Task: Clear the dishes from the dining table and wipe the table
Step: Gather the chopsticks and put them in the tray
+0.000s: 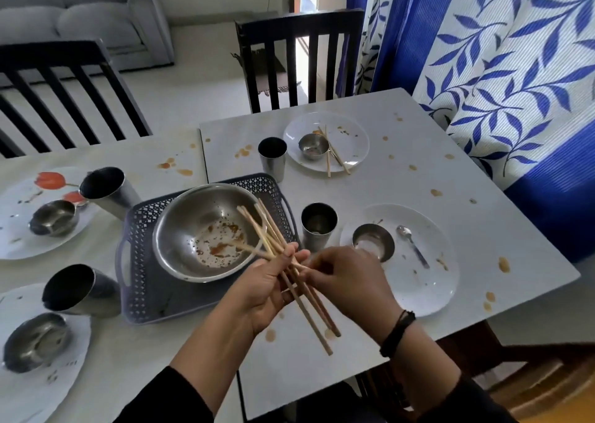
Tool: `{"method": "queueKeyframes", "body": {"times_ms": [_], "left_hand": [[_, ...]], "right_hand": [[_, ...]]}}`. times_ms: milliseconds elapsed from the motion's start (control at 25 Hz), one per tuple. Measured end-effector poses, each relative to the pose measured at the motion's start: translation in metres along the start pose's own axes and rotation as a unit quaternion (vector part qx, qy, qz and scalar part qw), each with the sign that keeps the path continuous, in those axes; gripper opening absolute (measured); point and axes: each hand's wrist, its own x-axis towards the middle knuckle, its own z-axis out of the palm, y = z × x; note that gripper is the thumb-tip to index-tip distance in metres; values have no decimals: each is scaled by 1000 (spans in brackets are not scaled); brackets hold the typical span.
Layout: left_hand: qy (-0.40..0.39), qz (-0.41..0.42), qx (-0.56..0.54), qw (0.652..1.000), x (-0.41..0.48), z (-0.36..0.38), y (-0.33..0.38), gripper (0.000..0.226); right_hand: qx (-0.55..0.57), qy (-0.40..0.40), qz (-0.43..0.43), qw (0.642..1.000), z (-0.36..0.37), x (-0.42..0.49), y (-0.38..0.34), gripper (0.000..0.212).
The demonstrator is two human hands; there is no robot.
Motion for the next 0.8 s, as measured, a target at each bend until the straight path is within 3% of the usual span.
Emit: {"method": "queueKeyframes", "body": {"times_ms": [120, 240, 360, 520, 640, 800], "left_hand": [[12, 0, -40, 999, 8, -7, 9, 18], [11, 13, -73, 997, 16, -10, 25, 20], [29, 33, -83, 996, 31, -6, 43, 22], [45, 45, -100, 993, 51, -3, 61, 28], [48, 50, -106, 992, 61, -2, 69, 36], [62, 54, -112, 990, 68, 0, 71, 31]], "right_hand": [[24, 80, -36, 996, -11, 23, -3, 32], [22, 175, 19, 984, -33, 100, 35, 25], [-50, 122, 103, 986, -42, 204, 80, 36], [-143, 43, 127, 981, -14, 301, 108, 40], [-179, 57, 141, 972, 6, 324, 116, 43], [-215, 98, 118, 965, 8, 329, 126, 19]]}}
